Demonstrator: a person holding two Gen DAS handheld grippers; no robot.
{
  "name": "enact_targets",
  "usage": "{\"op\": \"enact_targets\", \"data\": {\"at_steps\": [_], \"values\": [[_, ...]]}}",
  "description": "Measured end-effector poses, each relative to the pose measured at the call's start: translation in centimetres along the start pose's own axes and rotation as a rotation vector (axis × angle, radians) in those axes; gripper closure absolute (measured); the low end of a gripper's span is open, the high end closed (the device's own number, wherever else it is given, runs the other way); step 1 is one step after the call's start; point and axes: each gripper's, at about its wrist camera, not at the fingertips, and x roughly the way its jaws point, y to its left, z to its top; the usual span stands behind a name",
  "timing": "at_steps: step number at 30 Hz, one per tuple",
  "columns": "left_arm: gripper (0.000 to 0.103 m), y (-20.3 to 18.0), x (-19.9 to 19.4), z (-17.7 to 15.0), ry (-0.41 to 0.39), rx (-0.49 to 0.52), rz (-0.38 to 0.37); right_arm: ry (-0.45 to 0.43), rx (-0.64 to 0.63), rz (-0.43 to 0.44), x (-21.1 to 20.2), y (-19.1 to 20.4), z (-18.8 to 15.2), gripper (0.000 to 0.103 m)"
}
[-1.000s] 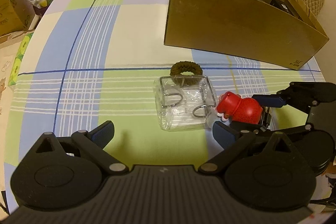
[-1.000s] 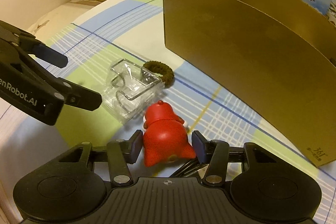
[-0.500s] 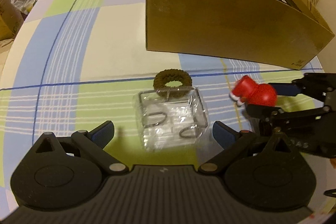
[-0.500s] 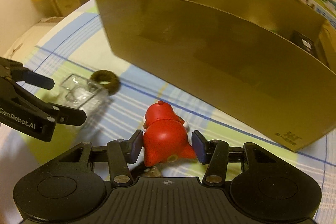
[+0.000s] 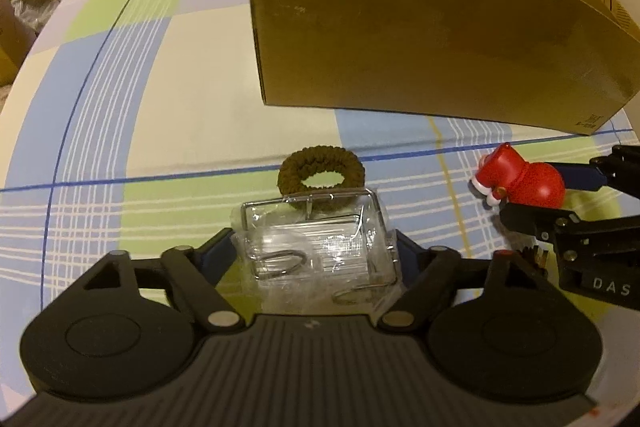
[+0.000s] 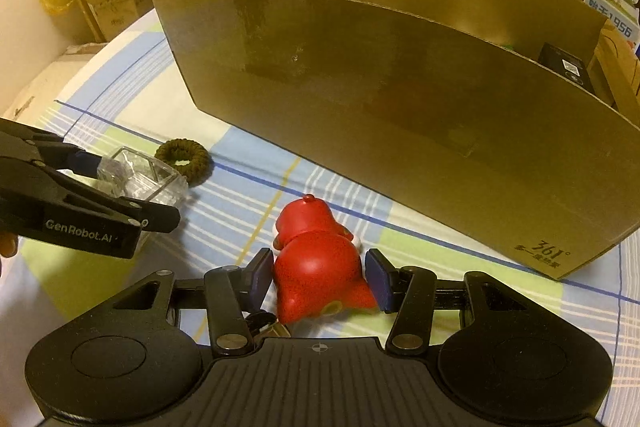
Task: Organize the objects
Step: 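Grasp the red toy with the right tool while the left tool grasps the clear box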
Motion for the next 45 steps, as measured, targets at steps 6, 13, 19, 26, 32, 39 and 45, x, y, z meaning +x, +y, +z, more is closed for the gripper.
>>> {"op": "enact_targets", "data": {"at_steps": [6, 13, 19, 26, 32, 39, 45], "values": [[0.035, 0.2, -0.3, -0.3, -0.011, 0.007, -0.009, 0.011, -0.021, 0.003, 0.5, 0.3, 0.2, 0.055], [0.035, 0.9, -1.2, -1.4, -0.001, 0.011, 0.011, 0.021, -0.051, 0.012, 0.9, 1.0, -0.2, 0.059], [0.036, 1.5, -1.8, -2.2, 0.008, -0.002, 0.023, 0.015, -0.054, 0.015, 0.8, 1.1, -0.4, 0.06], [0.036, 1.5, -1.7, -2.2, 0.011, 0.004, 0.032, 0.018, -0.062, 0.015, 0.9, 1.5, -0.4, 0.06], [0.038, 1.2, -1.8, -2.3, 0.011, 0.025, 0.033, 0.009, -0.064, 0.022, 0.7, 1.8, -0.4, 0.06], [0.039, 1.0, -1.9, -2.5, 0.012, 0.028, 0.028, -0.01, -0.063, 0.029, 0.2, 2.0, -0.1, 0.06], [0.039, 0.9, -2.4, -2.8, 0.008, 0.03, 0.023, -0.023, -0.063, 0.038, -0.3, 2.4, -0.1, 0.06]]}}
